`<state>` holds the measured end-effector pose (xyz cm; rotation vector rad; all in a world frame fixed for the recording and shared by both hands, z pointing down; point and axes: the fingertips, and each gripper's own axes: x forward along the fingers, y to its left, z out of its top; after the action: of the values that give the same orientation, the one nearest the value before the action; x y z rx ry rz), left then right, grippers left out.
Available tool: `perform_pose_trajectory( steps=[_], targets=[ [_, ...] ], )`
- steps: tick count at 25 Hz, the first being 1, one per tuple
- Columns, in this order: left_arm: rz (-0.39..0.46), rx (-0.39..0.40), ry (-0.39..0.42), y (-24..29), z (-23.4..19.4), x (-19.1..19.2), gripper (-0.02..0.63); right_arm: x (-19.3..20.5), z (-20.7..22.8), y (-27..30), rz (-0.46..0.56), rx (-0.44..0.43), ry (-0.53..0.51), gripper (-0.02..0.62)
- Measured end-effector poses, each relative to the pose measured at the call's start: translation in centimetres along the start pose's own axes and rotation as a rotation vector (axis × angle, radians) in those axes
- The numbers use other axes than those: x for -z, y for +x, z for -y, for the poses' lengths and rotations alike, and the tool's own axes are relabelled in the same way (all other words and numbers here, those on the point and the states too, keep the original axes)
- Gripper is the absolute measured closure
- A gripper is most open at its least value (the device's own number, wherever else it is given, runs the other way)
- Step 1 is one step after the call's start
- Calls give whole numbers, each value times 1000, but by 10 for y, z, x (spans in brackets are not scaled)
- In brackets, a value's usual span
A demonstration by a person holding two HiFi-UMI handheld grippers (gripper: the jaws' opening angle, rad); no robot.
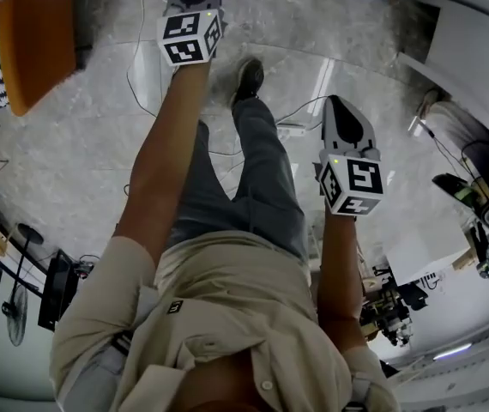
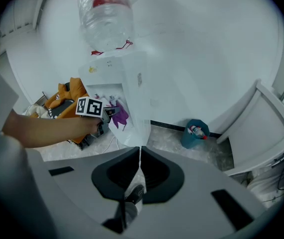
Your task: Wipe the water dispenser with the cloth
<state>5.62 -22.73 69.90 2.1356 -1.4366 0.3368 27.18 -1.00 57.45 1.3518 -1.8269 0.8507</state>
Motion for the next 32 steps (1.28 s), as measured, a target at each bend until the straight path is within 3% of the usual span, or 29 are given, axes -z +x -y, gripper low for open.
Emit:
perform_pose_trajectory(
  steps=[2, 4, 6, 10, 13, 16, 19, 23, 26, 29, 32],
  targets=[
    [-8, 49, 4, 15, 22, 0, 545, 2, 4, 4, -2, 4, 7, 569],
    [-10, 46, 16, 16, 23, 4, 545, 2, 8, 6, -1, 3, 7, 569],
    [0, -30, 20, 5, -7, 9, 545, 1, 9, 7, -1, 0, 4, 569],
    [46, -273, -36, -39, -129, 3, 545, 1, 10, 16, -7, -10, -7, 569],
    [25, -271, 49, -55, -152, 10, 548, 5, 3, 24, -17, -19, -12, 569],
    [10, -280, 14, -56, -154, 31, 548, 5, -10, 33, -26, -36, -25, 569],
    [-55, -209, 13, -36, -125, 67, 548, 10, -13, 39, -40, -41, -43, 569],
    [-178, -7, 72, -1, -48, 123, 548, 24, -10, 51, -68, -30, -34, 569],
    [-205, 92, 80, 14, 0, 146, 549, 32, -14, 55, -77, -35, -44, 569],
    [-197, 85, 41, 21, 1, 153, 549, 36, -9, 59, -77, -28, -48, 569],
    [-170, 39, 73, 17, -31, 153, 548, 42, -1, 65, -71, -13, -50, 569]
  ],
)
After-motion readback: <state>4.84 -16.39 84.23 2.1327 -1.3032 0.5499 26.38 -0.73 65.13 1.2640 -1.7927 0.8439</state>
